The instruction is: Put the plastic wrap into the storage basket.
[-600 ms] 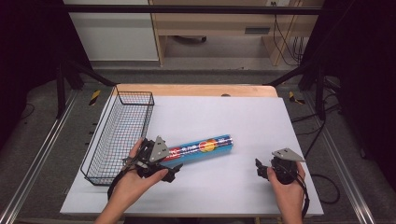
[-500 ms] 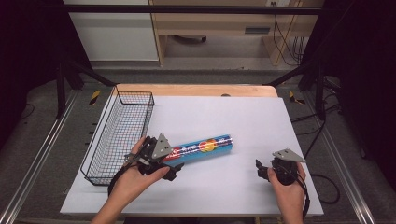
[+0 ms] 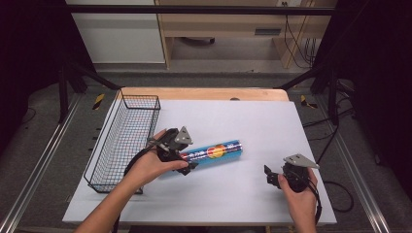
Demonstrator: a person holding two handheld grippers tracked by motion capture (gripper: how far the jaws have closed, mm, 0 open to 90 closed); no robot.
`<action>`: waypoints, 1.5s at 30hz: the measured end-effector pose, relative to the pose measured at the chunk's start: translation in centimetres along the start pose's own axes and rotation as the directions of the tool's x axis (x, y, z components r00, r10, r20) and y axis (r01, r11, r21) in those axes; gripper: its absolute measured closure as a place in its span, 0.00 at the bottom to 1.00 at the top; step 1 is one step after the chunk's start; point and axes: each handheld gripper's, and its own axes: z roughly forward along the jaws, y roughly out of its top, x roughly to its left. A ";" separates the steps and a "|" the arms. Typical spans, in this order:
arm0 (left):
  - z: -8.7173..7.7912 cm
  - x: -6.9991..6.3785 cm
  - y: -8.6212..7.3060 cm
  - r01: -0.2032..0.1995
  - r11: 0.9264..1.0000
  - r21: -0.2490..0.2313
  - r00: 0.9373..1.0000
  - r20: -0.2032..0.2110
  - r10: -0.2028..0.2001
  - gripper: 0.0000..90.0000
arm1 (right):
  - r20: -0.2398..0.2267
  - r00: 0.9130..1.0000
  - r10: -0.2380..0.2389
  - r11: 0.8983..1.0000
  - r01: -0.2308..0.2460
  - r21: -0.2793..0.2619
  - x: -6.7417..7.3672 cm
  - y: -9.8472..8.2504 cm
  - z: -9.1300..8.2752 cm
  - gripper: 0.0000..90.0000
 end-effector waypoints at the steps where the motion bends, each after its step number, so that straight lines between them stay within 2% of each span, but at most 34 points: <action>1: 0.6 -0.2 0.6 -0.026 1.000 0.005 1.000 -0.003 0.026 0.05 | 0.001 1.000 0.001 1.000 -0.001 0.001 0.0 0.0 0.0 0.16; 7: 1.8 -0.4 1.8 -0.052 0.998 0.042 0.999 0.007 0.052 0.05 | 0.008 1.000 0.004 1.000 -0.004 0.004 -0.1 -0.1 0.0 0.14; 8: 2.0 -0.4 2.0 -0.060 0.997 0.047 0.998 0.017 0.059 0.05 | 0.002 1.000 0.019 1.000 -0.019 -0.002 -0.1 0.0 0.1 0.11; 13: 2.1 -0.1 1.9 -0.059 0.997 0.048 0.998 0.029 0.058 0.05 | -0.004 1.000 0.009 1.000 -0.009 -0.003 0.1 0.1 0.1 0.09; 14: 2.1 0.2 1.7 -0.043 0.998 0.045 0.999 0.025 0.042 0.05 | -0.001 1.000 -0.003 1.000 0.003 -0.007 0.3 0.1 0.2 0.08; 15: 2.1 0.2 1.7 -0.043 0.998 0.045 0.999 0.025 0.042 0.05 | -0.001 1.000 -0.003 1.000 0.003 -0.007 0.3 0.1 0.2 0.08; 17: 2.2 0.5 1.6 -0.029 0.998 0.049 0.999 0.032 0.028 0.05 | 0.024 1.000 0.006 1.000 -0.005 -0.016 0.3 0.1 0.0 0.07; 20: 2.4 0.5 1.5 -0.037 0.997 0.068 0.998 0.046 0.034 0.06 | 0.038 0.999 0.004 0.999 -0.003 -0.031 0.1 0.2 -0.3 0.08; 23: 2.4 0.4 1.6 -0.038 0.997 0.071 0.998 0.049 0.035 0.07 | 0.039 0.999 0.002 1.000 -0.001 -0.013 0.0 0.2 -0.4 0.09; 24: 2.4 0.3 1.7 -0.048 0.996 0.075 0.998 0.041 0.045 0.07 | 0.033 0.999 -0.003 1.000 0.003 0.017 0.1 0.1 -0.3 0.09; 26: 2.5 0.3 1.7 -0.044 0.996 0.074 0.998 0.042 0.041 0.07 | 0.031 0.999 -0.011 1.000 0.010 0.024 0.2 0.2 -0.3 0.09; 31: 2.9 0.5 1.6 -0.059 0.994 0.088 0.997 0.063 0.053 0.10 | 0.026 1.000 -0.016 0.999 0.015 0.033 0.3 0.2 -0.3 0.10; 39: 3.5 0.9 1.2 -0.047 0.993 0.109 0.996 0.079 0.038 0.12 | 0.026 1.000 -0.012 0.999 0.011 0.045 0.2 0.2 -0.2 0.11; 41: 3.6 0.9 1.1 -0.046 0.993 0.112 0.996 0.079 0.038 0.14 | 0.025 1.000 -0.013 0.999 0.012 0.044 0.2 0.2 -0.2 0.11; 42: 3.8 0.9 1.0 -0.055 0.991 0.119 0.997 0.063 0.048 0.15 | 0.023 1.000 -0.015 0.999 0.014 0.050 0.2 0.2 -0.1 0.11; 45: 4.3 0.9 0.8 -0.058 0.989 0.133 0.996 0.070 0.049 0.16 | 0.017 1.000 -0.019 0.998 0.018 0.053 0.3 0.2 -0.1 0.11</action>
